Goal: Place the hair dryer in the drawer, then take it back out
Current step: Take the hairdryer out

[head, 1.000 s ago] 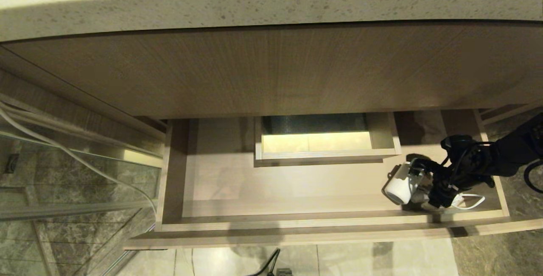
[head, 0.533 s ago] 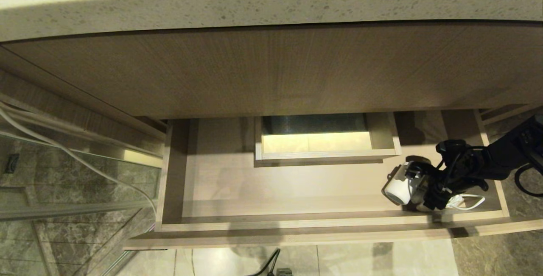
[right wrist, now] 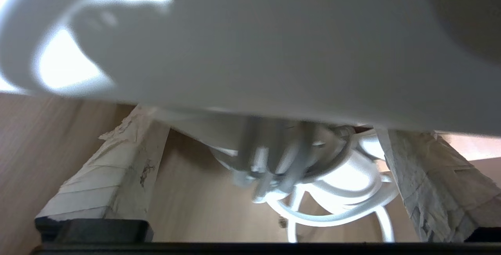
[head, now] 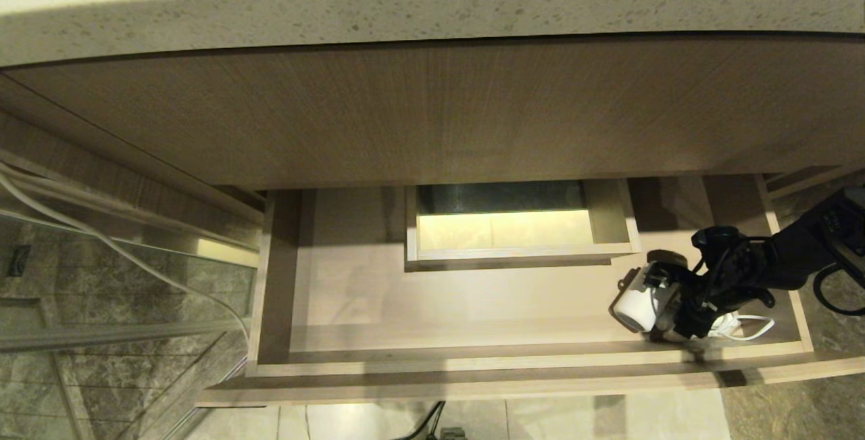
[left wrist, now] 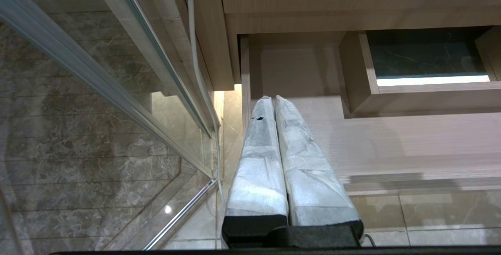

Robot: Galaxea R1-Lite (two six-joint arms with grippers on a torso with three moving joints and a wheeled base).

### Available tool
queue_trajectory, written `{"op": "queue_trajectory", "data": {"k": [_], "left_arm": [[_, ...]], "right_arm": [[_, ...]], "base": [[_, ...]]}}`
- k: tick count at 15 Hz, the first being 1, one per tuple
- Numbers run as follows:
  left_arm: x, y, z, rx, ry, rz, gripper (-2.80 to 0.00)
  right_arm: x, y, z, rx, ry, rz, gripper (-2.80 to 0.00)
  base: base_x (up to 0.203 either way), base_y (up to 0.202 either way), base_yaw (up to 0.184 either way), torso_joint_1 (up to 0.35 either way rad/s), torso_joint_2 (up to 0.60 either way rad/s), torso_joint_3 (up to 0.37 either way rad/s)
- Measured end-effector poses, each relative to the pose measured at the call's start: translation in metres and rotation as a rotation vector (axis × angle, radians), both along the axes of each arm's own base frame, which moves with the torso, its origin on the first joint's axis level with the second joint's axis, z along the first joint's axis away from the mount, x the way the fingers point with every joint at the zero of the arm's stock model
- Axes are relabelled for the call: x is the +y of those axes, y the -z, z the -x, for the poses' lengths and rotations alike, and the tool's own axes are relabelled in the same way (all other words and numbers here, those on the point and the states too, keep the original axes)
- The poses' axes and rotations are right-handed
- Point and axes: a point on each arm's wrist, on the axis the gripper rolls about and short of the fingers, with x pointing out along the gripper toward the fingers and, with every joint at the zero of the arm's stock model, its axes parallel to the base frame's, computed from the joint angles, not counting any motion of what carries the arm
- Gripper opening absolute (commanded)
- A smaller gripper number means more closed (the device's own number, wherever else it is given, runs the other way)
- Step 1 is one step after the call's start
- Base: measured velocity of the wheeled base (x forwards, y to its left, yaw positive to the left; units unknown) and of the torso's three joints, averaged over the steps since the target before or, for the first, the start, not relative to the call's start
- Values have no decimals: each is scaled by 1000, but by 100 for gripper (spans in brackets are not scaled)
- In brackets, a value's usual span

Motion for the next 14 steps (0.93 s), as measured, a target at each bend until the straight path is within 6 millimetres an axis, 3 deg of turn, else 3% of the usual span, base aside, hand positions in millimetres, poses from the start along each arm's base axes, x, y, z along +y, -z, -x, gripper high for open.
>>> {"op": "queue_trajectory", "data": {"k": [6, 7, 14], "left_arm": [[0, 0, 0, 0, 0, 0, -280], [0, 0, 0, 0, 0, 0, -280], [0, 0, 0, 0, -1, -1, -280]], "right_arm": [[-1, -5, -4, -22, -1, 5, 0], [-1, -5, -4, -19, -5, 6, -280], [-1, -5, -2, -9, -3, 3, -280]], "base": [[0, 0, 0, 0, 0, 0], [0, 0, 0, 0, 0, 0], [0, 0, 0, 0, 0, 0]]}}
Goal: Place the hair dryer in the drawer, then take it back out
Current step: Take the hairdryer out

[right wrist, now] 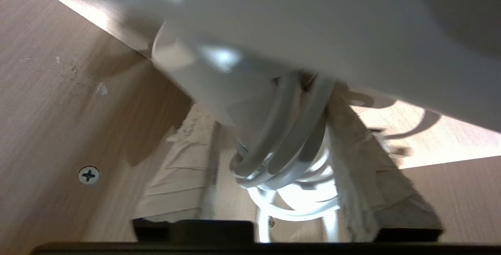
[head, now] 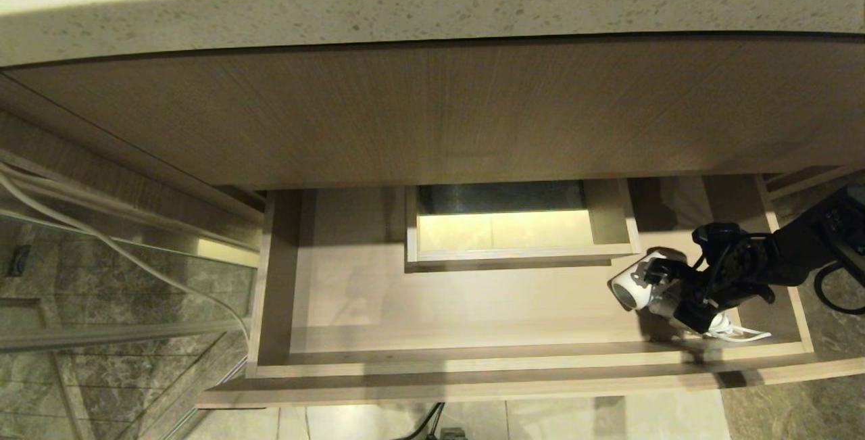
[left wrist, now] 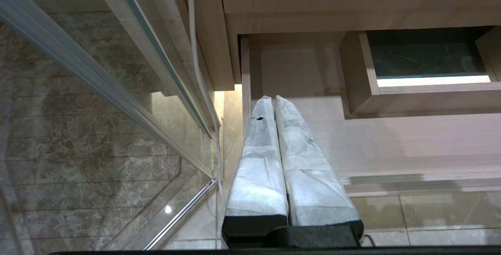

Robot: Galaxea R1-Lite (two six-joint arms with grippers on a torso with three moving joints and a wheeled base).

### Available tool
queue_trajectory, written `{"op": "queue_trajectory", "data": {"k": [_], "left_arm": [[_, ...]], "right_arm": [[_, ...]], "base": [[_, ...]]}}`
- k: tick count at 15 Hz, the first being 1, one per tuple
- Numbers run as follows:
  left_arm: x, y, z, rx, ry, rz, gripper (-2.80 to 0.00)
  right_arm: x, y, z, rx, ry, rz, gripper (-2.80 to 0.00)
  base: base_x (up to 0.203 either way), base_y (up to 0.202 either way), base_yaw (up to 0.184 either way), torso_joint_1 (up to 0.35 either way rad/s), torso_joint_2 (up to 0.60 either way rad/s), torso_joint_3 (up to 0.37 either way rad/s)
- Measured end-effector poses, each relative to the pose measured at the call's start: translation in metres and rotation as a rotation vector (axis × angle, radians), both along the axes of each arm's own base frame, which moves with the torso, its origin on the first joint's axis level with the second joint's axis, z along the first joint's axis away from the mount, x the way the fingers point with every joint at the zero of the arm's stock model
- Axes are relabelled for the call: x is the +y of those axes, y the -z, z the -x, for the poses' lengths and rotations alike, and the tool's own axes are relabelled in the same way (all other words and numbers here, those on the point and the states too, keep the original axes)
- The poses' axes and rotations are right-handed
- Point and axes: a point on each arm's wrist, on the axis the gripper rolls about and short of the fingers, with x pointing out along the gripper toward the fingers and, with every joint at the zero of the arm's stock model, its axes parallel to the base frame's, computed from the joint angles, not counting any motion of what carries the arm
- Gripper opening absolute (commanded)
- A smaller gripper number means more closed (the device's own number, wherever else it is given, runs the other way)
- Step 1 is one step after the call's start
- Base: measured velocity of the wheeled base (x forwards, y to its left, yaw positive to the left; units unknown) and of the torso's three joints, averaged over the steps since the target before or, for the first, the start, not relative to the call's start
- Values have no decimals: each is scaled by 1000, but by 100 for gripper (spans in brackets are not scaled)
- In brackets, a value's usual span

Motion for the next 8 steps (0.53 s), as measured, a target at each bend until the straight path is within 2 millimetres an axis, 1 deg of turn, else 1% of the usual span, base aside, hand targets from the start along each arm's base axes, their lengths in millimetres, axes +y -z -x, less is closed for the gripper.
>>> {"op": "queue_trajectory", "data": {"k": [3, 8], "left_arm": [[0, 0, 0, 0, 0, 0, -280], [0, 0, 0, 0, 0, 0, -280]], "right_arm": [[0, 0, 1, 2, 1, 1, -280], [-1, -5, -3, -26, -2, 9, -280]], "base": [[0, 0, 0, 0, 0, 0], [0, 0, 0, 0, 0, 0]]}}
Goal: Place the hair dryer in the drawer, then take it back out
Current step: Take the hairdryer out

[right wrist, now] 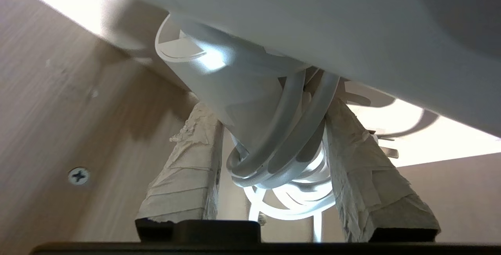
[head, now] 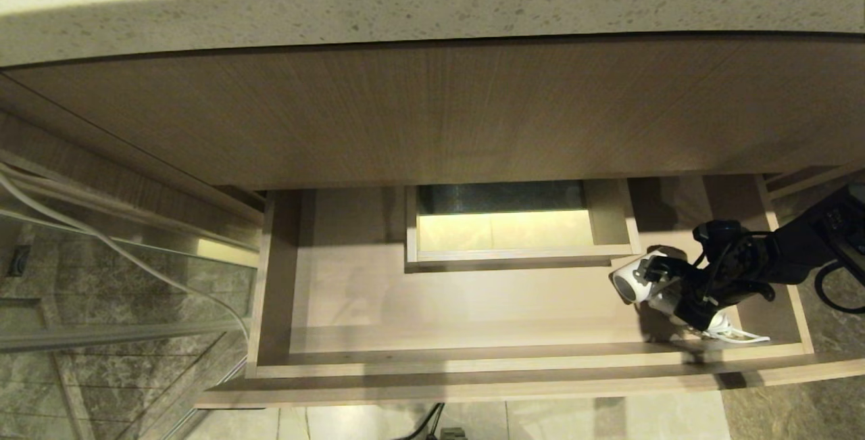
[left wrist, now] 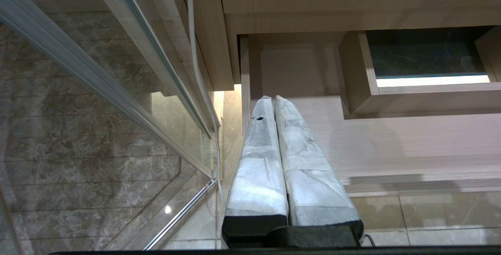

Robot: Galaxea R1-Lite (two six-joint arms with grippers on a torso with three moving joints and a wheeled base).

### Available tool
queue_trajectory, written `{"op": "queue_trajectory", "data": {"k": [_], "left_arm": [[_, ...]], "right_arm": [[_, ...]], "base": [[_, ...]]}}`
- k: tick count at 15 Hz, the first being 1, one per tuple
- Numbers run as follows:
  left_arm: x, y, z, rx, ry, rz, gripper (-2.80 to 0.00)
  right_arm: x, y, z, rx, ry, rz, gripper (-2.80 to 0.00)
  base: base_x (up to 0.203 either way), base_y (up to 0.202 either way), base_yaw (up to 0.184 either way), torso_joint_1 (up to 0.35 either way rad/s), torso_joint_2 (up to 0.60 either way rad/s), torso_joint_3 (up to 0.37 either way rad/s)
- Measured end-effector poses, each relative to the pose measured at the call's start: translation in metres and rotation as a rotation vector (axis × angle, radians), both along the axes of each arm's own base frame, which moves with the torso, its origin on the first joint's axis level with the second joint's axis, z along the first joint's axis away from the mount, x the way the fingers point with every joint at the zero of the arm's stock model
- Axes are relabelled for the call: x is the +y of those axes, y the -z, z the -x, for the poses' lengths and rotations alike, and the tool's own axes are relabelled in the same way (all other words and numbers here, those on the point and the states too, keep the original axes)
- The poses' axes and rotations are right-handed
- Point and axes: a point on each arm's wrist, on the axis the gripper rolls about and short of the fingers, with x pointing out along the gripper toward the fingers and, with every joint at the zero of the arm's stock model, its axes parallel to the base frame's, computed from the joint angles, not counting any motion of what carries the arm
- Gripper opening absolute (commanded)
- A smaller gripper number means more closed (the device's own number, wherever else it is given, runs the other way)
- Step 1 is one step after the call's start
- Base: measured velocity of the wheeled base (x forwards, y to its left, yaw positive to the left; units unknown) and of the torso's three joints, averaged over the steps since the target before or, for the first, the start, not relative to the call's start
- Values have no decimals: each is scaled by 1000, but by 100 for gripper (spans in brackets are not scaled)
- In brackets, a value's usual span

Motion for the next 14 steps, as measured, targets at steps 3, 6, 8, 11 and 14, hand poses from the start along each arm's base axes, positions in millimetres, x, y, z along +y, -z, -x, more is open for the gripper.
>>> {"op": "queue_trajectory", "data": {"k": [3, 6, 8, 11, 14], "left_arm": [[0, 0, 0, 0, 0, 0, -280], [0, 0, 0, 0, 0, 0, -280], [0, 0, 0, 0, 0, 0, -280], [0, 0, 0, 0, 0, 0, -280], [0, 0, 0, 0, 0, 1, -280]], "right_arm": [[0, -6, -4, -25, 2, 4, -280], [-1, -12, -9, -54, 6, 8, -280], [-2, -18, -14, -83, 6, 15, -280], [-4, -27, -20, -123, 7, 24, -280], [-5, -31, -23, -142, 8, 29, -280]], "base": [[0, 0, 0, 0, 0, 0], [0, 0, 0, 0, 0, 0], [0, 0, 0, 0, 0, 0], [0, 0, 0, 0, 0, 0], [0, 0, 0, 0, 0, 0]]}}
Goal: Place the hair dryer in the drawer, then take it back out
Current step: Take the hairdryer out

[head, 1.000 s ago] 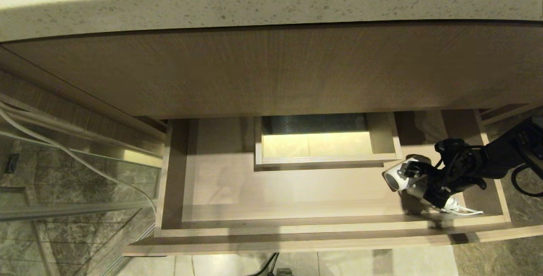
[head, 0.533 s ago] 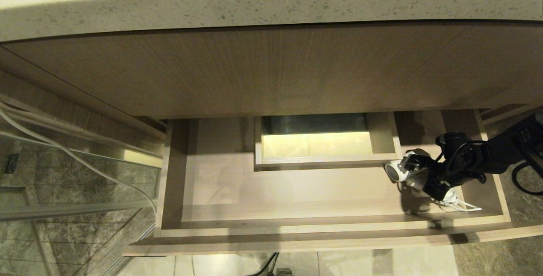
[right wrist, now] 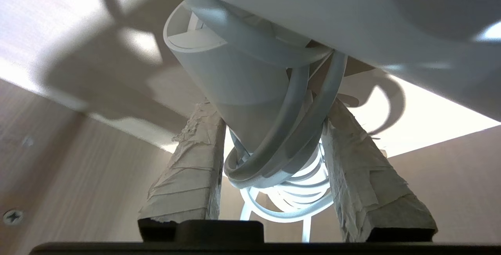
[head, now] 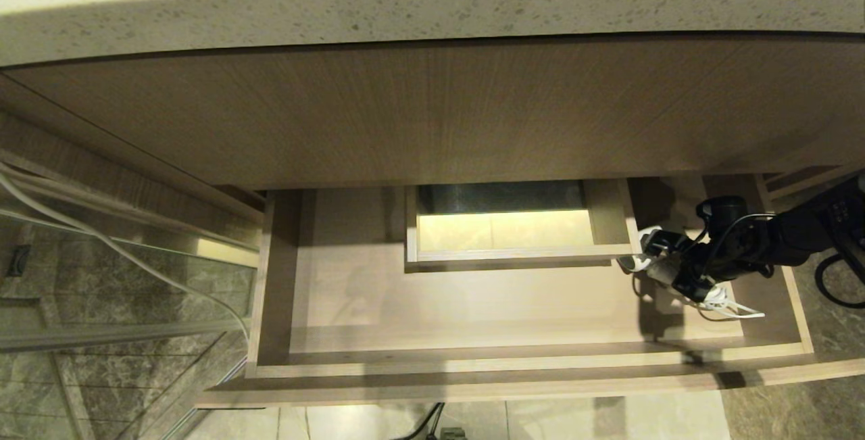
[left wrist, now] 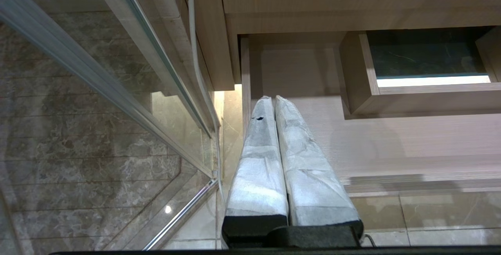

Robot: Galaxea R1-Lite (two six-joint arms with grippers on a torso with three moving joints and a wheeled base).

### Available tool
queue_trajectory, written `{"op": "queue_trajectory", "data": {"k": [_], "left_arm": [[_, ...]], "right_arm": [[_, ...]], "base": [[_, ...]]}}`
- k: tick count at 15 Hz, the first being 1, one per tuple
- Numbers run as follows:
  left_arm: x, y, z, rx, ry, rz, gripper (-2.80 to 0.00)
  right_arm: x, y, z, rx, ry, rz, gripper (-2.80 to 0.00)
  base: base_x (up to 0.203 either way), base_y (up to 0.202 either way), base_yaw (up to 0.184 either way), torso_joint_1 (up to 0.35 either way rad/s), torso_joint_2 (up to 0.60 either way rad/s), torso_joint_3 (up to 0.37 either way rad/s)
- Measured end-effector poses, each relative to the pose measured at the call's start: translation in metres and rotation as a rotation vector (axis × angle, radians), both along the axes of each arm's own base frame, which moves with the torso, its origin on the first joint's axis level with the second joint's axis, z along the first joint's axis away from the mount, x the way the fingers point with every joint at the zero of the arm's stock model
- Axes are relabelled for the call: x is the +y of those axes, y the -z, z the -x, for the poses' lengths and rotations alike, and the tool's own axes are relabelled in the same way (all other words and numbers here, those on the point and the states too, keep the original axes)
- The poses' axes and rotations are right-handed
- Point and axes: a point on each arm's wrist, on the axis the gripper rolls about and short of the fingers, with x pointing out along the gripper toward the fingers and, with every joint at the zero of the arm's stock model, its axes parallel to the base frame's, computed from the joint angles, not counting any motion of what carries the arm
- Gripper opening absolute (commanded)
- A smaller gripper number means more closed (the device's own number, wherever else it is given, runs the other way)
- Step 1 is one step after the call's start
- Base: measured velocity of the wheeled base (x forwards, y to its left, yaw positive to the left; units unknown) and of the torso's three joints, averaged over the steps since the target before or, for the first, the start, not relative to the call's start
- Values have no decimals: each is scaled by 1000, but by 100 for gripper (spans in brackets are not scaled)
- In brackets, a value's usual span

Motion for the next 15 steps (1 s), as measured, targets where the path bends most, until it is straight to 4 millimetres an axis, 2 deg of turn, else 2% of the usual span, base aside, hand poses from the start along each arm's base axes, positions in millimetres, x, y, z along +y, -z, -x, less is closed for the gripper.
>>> {"op": "queue_trajectory", "data": {"k": [13, 15], "left_arm": [[0, 0, 0, 0, 0, 0, -280], [0, 0, 0, 0, 0, -1, -280]], "right_arm": [[2, -29, 8, -45, -10, 18, -280], [1, -28, 12, -28, -16, 20, -280]], "base": [[0, 0, 0, 0, 0, 0], [0, 0, 0, 0, 0, 0]]}}
